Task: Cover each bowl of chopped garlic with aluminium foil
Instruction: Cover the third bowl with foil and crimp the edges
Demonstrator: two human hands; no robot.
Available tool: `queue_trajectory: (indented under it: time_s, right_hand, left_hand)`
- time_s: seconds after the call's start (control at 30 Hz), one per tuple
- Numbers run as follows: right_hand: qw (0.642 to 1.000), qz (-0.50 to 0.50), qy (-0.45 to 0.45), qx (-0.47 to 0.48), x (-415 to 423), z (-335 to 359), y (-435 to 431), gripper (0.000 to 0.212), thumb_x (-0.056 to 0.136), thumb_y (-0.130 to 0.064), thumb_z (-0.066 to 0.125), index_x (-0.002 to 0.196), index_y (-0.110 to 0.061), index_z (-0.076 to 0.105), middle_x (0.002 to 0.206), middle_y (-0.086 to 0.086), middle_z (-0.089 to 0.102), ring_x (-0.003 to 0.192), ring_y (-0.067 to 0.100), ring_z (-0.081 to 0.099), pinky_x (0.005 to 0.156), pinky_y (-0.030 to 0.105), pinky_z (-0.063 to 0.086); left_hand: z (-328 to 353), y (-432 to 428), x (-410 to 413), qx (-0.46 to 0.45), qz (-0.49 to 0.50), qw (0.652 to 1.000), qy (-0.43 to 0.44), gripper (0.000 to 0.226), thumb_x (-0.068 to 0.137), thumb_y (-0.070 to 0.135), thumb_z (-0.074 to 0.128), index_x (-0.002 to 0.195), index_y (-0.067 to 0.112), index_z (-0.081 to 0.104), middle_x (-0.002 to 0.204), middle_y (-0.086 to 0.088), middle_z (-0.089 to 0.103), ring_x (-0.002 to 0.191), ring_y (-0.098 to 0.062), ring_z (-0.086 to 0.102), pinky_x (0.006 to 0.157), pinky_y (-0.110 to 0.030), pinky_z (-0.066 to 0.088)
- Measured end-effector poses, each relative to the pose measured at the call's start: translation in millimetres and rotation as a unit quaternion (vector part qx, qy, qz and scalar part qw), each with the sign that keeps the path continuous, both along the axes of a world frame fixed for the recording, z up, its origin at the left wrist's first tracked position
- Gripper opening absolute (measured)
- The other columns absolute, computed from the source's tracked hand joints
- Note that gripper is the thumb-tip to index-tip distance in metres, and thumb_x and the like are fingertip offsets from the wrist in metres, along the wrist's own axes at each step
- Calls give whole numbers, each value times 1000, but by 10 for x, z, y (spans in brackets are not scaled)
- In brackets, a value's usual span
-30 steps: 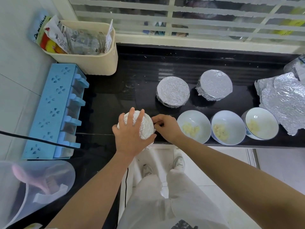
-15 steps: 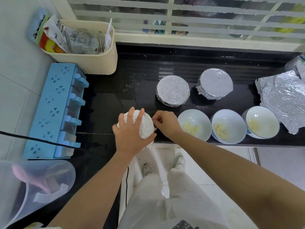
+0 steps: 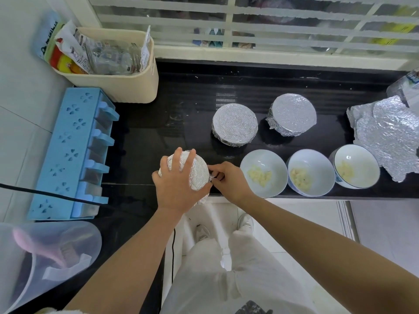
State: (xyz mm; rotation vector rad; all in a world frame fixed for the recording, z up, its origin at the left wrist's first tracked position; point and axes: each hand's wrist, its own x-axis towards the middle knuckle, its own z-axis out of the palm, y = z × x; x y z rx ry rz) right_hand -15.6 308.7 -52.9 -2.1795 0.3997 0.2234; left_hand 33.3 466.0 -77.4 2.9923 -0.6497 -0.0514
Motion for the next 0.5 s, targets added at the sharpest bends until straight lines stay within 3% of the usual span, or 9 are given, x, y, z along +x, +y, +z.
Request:
queue_trajectory:
  time_s: [0.17, 0.33, 0.5]
  right_hand:
    - [999, -24, 11, -25, 56, 72, 33, 35, 77, -2, 60, 99, -26, 75, 70, -7, 70, 70, 9, 62, 71, 32, 54]
    - [996, -57, 37, -53, 65, 78, 63, 13, 78, -13, 66, 82, -24, 72, 71, -8, 72, 73, 9, 66, 69, 33, 56]
    - [990, -124, 65, 12, 32, 120, 141, 22, 79, -6, 59, 86, -17, 77, 80, -2, 75, 74, 14, 68, 69, 30, 56]
  left_hand:
    - [5, -9, 4, 5, 2, 1000, 6, 95, 71, 84, 36, 150, 33, 31, 155, -5, 31, 133, -36, 37, 88, -53, 45]
    - [3, -12, -2, 2, 5, 1000, 4, 94, 71, 84, 35, 150, 32, 33, 155, -5, 32, 132, -36, 38, 88, -53, 45]
    - [9, -13, -9, -4, 5, 1000, 2, 94, 71, 84, 35, 150, 32, 33, 155, -5, 32, 132, -36, 38, 87, -52, 45]
